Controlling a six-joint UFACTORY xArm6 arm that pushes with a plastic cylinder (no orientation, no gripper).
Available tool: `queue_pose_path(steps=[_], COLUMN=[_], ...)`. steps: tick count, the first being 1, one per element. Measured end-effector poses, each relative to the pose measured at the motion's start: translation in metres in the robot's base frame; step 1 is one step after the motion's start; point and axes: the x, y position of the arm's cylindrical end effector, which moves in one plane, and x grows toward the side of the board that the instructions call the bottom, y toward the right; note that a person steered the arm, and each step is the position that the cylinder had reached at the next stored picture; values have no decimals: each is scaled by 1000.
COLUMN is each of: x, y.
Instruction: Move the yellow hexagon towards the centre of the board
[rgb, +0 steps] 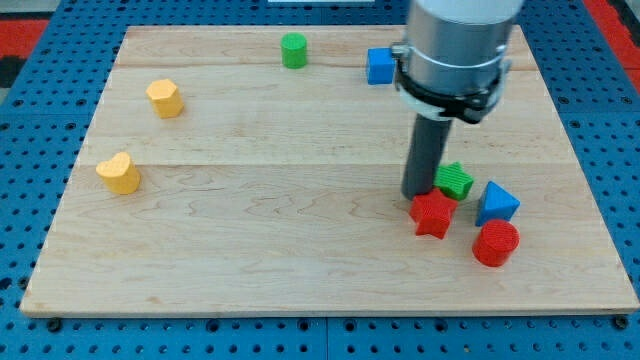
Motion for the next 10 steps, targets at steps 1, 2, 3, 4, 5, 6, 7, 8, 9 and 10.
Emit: queue_pose_path(steps=[1, 2, 3, 4, 5, 6, 7, 8, 9, 10], x=[0, -8, -38, -80, -118, -157, -181, -192, -187, -163], y=[-13, -73, -125, -169, -203, -234, -280, -329, -339, -316])
